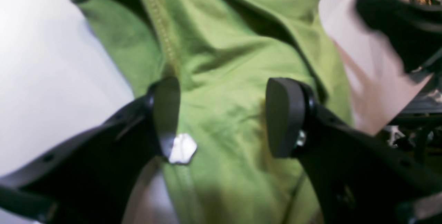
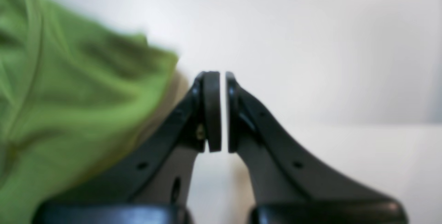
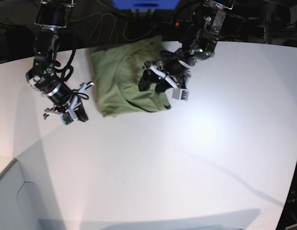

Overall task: Fold the T-shirt properly
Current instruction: 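Pull the bundle edges apart with both grippers to square the fold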

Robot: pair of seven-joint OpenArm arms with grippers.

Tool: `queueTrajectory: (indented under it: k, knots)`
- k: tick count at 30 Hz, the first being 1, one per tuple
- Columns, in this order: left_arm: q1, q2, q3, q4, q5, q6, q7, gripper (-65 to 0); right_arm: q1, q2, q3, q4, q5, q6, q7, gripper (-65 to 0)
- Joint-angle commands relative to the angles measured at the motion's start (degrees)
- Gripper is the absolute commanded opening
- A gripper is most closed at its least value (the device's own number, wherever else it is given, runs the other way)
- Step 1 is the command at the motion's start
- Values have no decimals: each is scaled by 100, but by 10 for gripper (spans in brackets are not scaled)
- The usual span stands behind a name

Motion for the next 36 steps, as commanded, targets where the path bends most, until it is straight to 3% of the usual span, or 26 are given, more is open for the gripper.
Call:
queueTrajectory:
  k: [1,9,13,18,25,34,36]
  knots:
    - [-33,18,1,287,-80,-64,-107,-267,-72,22,1,284,106,104,118,-648]
    - [362,-8,-26,1236,-63,-55,-116,-267,-652,22,1,900,106,104,118,-648]
    - [846,53,-588,1236,-28,-55,-142,-261,-889,31,1,908,106,104,118,-648]
    - [1233,212,-1292,1148,-80,-99,-142,-181,-1039,31,1,908,106,104,127,-648]
    - [951,220,-922,401,-89,-99,-151,-181,-1091,22,-25,908,106,104,118,-648]
    - [881,352,-720,217,-89,-108,-151,-186,-1126,22,1,900,106,104,118,-648]
    - [872,361,-720,23,-89,-117,-151,-233,-1126,22,1,900,106,104,118,-648]
